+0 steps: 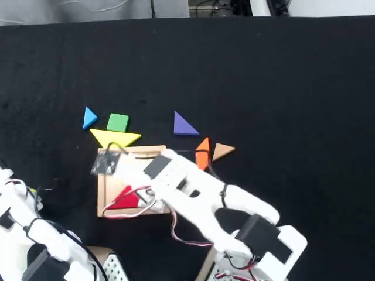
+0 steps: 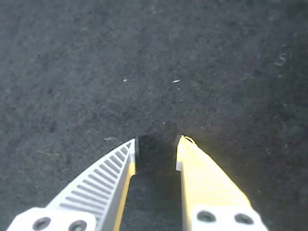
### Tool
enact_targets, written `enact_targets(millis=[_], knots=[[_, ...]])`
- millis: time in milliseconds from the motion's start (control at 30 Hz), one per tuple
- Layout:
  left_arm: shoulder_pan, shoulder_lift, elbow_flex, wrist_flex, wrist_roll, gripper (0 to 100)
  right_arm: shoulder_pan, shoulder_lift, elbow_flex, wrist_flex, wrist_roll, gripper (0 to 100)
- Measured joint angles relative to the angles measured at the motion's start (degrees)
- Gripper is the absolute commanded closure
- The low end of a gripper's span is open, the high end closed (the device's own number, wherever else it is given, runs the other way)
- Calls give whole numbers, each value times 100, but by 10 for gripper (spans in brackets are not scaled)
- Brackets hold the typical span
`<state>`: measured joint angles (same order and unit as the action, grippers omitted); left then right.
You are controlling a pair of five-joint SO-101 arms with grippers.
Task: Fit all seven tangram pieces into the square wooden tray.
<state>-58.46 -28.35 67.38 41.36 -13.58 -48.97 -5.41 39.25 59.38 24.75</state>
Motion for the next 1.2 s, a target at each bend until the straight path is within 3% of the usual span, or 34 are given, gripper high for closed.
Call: enact_targets(millis=[200, 300, 433, 567, 733, 833, 1033, 1200], knots=[[475, 0, -18, 62, 18, 852, 352, -554, 0, 0, -105, 988], [976, 0, -237, 571, 53, 852, 949, -1152, 9, -229, -756, 981], [1705, 0, -686, 1442, 554, 852, 1336, -1336, 396, -668, -1547, 843], [2224, 0, -695, 1424, 932, 852, 1389, -1160, 440, -765, -2075, 835], [2303, 0, -378, 941, 1002, 852, 1240, -501, 264, -809, -2409, 836], [2303, 0, -369, 862, 1002, 852, 941, -44, 70, -835, -2444, 836], [2303, 0, -369, 862, 1002, 852, 1029, 888, -440, -835, -2769, 839], [2303, 0, -369, 862, 1002, 852, 1081, 1196, -703, -826, -2796, 989]])
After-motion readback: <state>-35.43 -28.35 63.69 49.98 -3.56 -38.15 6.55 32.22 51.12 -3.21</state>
